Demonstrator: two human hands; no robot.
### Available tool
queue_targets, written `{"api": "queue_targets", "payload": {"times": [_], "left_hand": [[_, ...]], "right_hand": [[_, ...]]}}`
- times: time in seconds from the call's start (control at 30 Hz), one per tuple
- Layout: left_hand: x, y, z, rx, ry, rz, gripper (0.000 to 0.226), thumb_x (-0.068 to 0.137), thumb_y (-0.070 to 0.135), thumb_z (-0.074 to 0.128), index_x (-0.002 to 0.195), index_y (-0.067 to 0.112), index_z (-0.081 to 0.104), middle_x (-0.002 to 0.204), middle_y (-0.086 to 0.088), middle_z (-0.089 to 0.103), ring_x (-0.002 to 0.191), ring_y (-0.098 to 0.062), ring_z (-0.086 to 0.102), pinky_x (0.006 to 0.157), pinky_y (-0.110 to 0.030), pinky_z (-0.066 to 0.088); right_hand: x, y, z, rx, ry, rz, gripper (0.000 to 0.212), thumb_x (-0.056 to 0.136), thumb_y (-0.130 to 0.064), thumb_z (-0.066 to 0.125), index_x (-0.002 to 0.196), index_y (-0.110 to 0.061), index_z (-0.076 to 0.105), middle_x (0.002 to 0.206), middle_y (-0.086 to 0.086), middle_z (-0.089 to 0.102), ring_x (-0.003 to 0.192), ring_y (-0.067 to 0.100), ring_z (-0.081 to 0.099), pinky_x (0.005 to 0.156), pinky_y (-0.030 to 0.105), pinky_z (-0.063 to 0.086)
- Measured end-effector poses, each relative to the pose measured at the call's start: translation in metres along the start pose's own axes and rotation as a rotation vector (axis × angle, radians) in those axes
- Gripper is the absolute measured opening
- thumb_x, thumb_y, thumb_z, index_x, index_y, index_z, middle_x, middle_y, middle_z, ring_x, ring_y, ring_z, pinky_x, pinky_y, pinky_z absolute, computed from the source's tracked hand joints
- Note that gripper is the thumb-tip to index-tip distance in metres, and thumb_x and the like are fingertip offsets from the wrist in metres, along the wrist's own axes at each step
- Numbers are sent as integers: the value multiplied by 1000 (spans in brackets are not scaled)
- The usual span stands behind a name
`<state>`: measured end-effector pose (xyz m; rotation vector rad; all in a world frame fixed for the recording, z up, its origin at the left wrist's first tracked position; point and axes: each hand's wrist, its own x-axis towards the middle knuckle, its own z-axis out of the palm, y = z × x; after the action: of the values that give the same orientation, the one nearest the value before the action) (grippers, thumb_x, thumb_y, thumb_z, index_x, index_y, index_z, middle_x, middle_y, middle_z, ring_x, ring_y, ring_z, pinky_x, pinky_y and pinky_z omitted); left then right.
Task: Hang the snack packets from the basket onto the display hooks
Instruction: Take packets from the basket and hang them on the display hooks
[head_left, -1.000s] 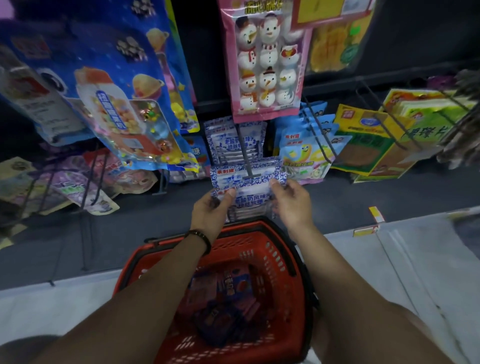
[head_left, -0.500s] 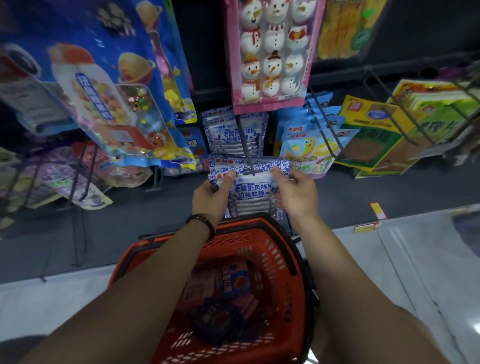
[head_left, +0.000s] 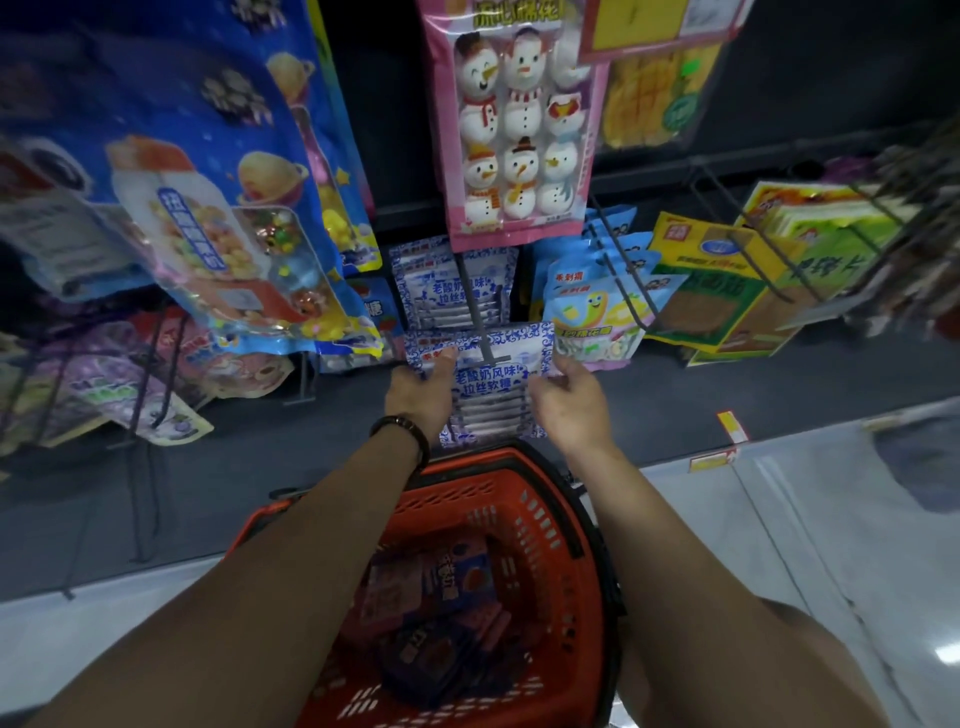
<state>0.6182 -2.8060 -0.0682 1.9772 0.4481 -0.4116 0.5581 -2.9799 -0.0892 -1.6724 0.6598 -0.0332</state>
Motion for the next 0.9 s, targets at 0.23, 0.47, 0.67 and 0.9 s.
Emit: {"api": "queue_targets", "payload": {"times": [0.23, 0.47, 0.67, 0.9], "left_hand": [[-39, -20, -44, 121, -75, 95, 35, 103, 44, 67, 107, 10, 60, 86, -4, 56, 75, -28, 57, 71, -39, 51], [-99, -102, -99, 358, -236, 271, 9, 94, 33, 75, 98, 25, 74, 99, 5, 79, 102, -21, 74, 96, -42, 57], [-133, -146, -161, 601, -364, 357, 9, 103, 19, 66, 101, 21, 74, 102, 5, 73, 99, -14, 67, 90, -27, 50], [-124, -185, -196, 576, -430, 258, 22, 103, 18, 65, 89, 34, 71, 98, 4, 77, 93, -16, 73, 92, -35, 57]], "right_hand": [[-17, 36, -4, -123, -92, 105, 31, 69, -55, 70, 84, -27, 74, 68, -1, 70, 76, 39, 75, 75, 56, 63], [-96, 31, 19, -557, -357, -71, 24, 98, -37, 71, 118, -23, 75, 113, 1, 76, 107, 22, 71, 96, 32, 54], [-138, 47, 40, -758, -557, -97, 15, 97, -38, 71, 107, -30, 78, 120, -3, 77, 114, 18, 69, 104, 35, 53], [-161, 132, 83, -725, -650, 211, 7, 97, -29, 74, 98, -24, 78, 105, 2, 75, 101, 23, 70, 84, 33, 52]]}}
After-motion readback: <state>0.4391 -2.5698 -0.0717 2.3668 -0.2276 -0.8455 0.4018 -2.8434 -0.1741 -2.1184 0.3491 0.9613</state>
